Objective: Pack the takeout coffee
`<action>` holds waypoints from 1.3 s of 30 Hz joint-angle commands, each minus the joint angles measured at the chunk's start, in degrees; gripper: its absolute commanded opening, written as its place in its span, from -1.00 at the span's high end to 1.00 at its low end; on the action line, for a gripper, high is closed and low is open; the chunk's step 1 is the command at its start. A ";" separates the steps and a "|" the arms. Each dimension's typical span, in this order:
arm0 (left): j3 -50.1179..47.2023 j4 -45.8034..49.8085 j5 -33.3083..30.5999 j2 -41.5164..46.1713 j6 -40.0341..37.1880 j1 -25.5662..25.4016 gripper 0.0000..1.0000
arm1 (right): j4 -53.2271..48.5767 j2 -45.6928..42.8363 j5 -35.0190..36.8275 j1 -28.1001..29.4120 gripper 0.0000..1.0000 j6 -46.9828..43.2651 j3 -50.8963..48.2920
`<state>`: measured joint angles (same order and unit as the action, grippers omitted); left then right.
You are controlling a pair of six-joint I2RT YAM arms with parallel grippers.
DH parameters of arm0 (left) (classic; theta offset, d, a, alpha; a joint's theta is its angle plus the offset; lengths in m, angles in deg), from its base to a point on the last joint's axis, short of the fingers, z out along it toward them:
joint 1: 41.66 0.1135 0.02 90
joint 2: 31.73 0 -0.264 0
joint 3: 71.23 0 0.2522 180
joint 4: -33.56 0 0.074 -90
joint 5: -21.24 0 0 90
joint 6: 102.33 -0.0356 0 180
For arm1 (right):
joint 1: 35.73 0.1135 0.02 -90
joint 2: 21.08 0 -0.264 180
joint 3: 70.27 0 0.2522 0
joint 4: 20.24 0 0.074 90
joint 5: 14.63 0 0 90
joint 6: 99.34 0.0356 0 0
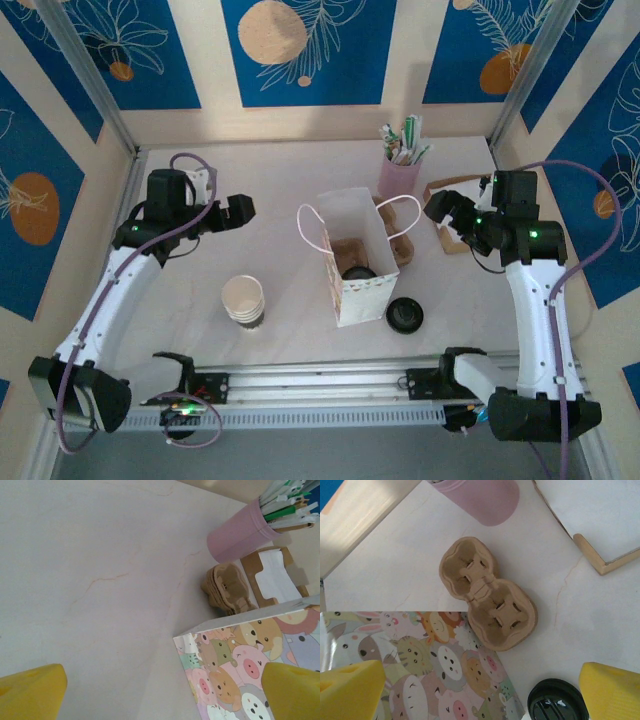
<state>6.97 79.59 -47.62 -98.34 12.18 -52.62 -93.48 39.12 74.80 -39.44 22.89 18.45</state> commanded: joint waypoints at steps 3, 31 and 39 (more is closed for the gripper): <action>2.31 0.06 3.76 -3.63 0.16 1.06 -1.00 | 1.86 3.97 -4.50 -3.47 -0.99 -0.78 0.88; 36.51 1.35 11.51 -40.01 -2.19 -5.17 -0.05 | 10.97 44.61 2.60 1.05 0.16 -12.09 34.63; 36.86 0.43 11.55 -41.74 -2.06 -5.69 0.00 | 10.32 49.95 5.92 1.47 0.45 -14.51 40.81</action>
<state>41.81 79.72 -37.26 -138.86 11.11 -57.69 -81.72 88.15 78.99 -37.97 10.28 56.31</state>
